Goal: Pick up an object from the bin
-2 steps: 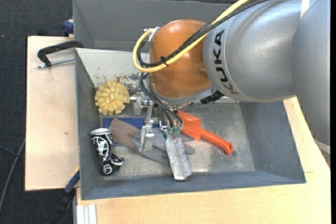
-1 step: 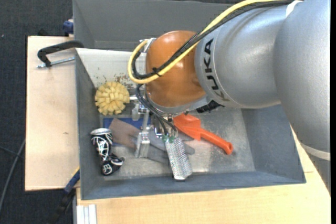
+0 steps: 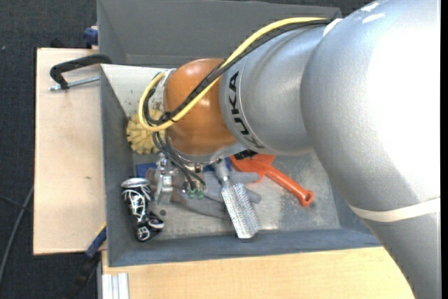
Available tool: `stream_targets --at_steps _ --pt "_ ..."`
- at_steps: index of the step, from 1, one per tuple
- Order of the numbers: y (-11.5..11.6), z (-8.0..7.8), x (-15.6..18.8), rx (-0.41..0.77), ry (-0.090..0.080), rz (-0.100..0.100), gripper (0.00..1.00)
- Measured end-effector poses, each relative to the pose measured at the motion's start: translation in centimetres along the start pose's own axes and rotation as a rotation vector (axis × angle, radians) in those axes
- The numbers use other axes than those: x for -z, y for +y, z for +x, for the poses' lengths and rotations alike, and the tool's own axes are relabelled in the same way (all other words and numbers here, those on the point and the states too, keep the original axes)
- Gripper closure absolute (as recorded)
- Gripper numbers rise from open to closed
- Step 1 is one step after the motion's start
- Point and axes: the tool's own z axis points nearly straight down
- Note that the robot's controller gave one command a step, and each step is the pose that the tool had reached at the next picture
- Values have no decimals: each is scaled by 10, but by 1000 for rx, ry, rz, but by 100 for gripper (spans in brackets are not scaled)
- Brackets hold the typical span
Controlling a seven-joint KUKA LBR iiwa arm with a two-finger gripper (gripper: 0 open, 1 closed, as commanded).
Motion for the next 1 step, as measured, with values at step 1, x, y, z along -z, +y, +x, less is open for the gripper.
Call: stream_targets --at_steps 1 --pt "0 0 0 0 0 0 100"
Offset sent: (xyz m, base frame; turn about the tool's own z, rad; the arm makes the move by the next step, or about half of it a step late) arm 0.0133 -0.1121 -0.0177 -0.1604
